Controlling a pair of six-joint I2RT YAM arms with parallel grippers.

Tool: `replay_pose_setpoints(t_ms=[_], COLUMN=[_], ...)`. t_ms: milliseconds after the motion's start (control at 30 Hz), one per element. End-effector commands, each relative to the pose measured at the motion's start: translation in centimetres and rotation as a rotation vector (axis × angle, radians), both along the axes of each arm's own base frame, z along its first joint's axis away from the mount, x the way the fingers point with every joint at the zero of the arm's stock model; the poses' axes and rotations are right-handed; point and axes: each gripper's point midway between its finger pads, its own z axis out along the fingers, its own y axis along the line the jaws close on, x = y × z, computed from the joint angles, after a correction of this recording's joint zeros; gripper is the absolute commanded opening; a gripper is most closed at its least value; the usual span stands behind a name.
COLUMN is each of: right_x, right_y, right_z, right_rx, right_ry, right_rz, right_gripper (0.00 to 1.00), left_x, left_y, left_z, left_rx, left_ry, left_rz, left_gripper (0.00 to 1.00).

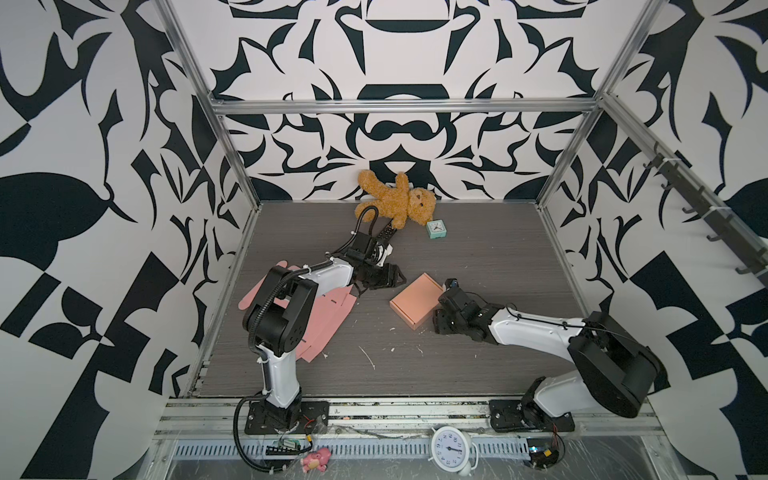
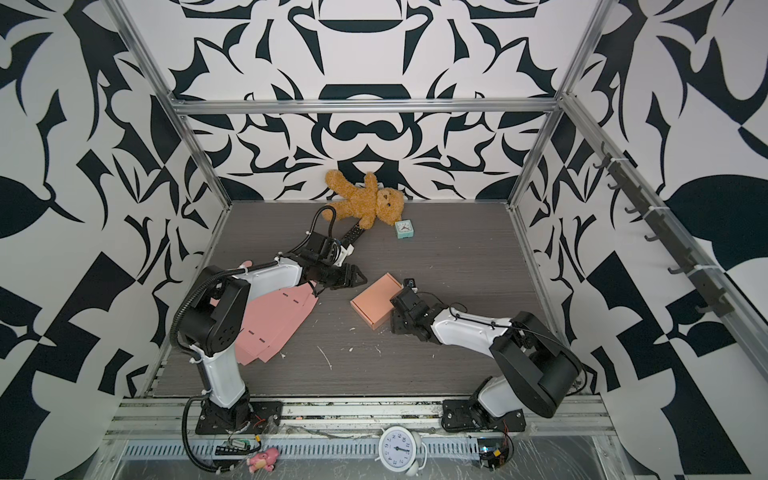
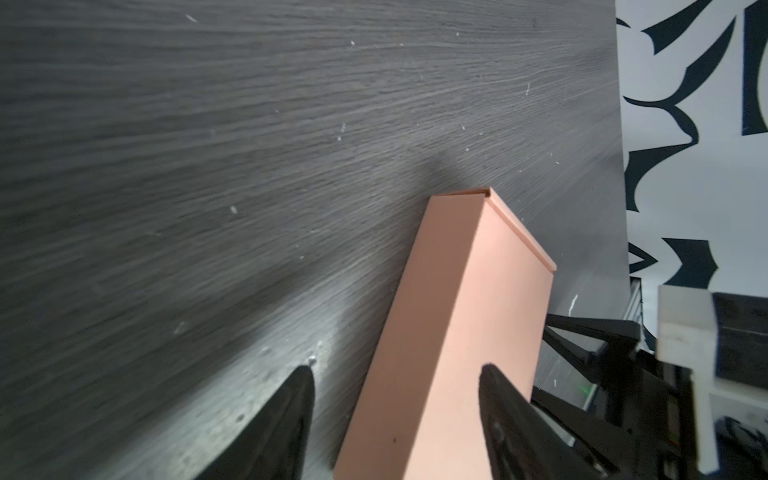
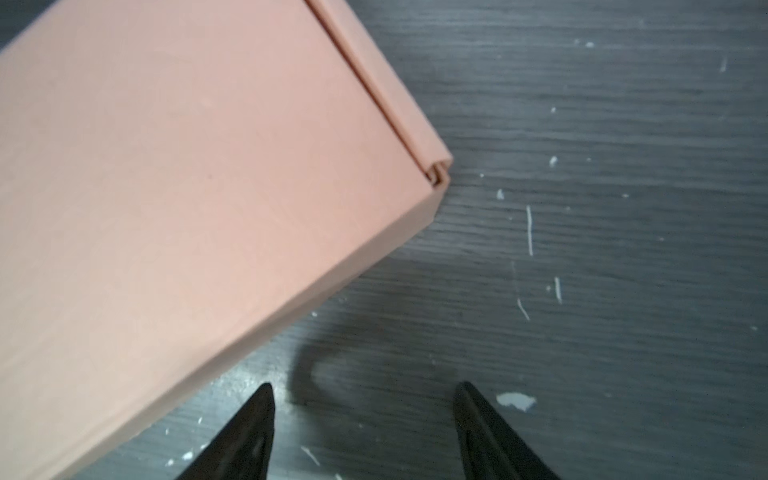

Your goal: Fold the paper box

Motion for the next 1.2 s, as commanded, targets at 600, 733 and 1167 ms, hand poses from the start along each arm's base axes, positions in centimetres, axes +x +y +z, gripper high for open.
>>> replay_pose_setpoints(t_ms=[600, 733, 1167], right_x=[4.2, 6.5, 12.0], right_y=[1.6, 1.6, 2.4], right_z=[9.2, 9.8, 8.0], right_rx=[0.123, 0.136, 0.225], right_ry=[-0.051, -0.051, 0.007], right_rz=[0.098, 0.102, 0.070], right_gripper=[0.75, 0.75, 0.75], left_x=[-10.8, -11.7, -11.6], left_y=[2.3, 2.0, -0.4], left_z=[3.6, 3.4, 1.5], left_rx=[-0.016, -0.023, -0.075], left_ry=[-0.013, -0.002, 0.039], left_rz=[-0.010, -0.026, -0.045], left_gripper=[0.74, 0.74, 0.74])
